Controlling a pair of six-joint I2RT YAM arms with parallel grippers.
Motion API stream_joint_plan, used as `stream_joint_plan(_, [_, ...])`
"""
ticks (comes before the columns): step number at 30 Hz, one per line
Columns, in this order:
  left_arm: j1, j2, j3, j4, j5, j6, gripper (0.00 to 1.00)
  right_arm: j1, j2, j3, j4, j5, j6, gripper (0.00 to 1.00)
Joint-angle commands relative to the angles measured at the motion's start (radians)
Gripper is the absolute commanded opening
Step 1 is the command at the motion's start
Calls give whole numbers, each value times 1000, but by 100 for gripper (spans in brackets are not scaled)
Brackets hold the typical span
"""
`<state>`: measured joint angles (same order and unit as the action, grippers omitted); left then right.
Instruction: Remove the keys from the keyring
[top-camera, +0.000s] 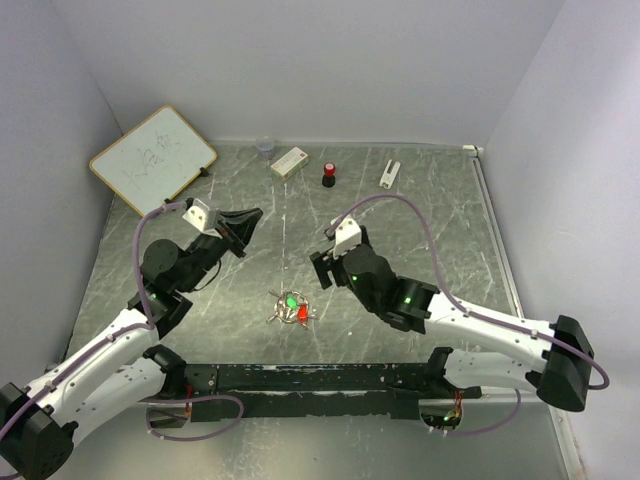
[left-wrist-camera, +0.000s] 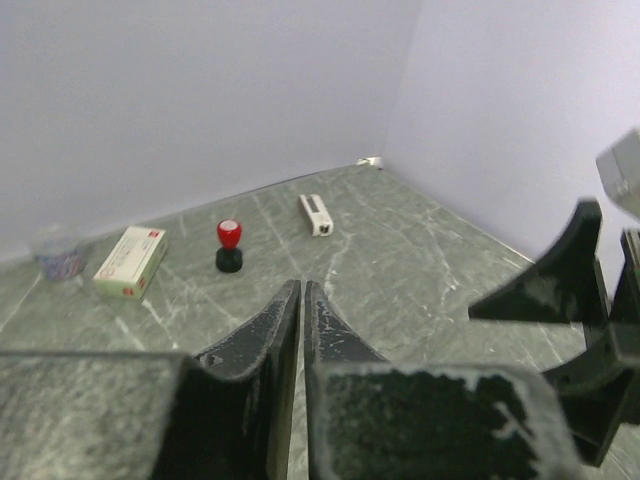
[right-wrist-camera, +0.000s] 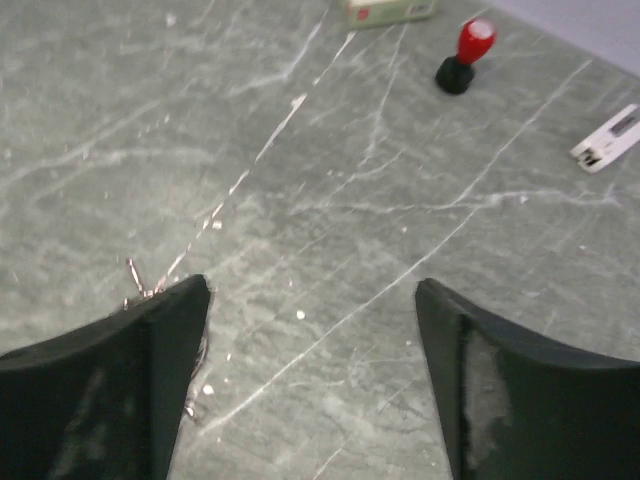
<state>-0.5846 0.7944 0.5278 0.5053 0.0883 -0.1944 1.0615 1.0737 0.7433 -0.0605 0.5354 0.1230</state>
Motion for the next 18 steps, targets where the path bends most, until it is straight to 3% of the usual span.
stream_joint_plan(1, [0, -12, -23, -29, -142, -40, 15, 10, 67, -34, 13, -113, 95, 66])
stream_joint_plan(6, [2, -15, -30, -51, -171, -55, 25, 40, 118, -92, 92, -167, 128, 66])
stream_joint_plan(13, [2, -13, -50, -37, -167, -79, 28, 61, 233, -106, 142, -211, 162, 71])
stream_joint_plan(18, [4, -19, -61, -28, -171, -86, 28, 72, 311, -84, 163, -219, 164, 62])
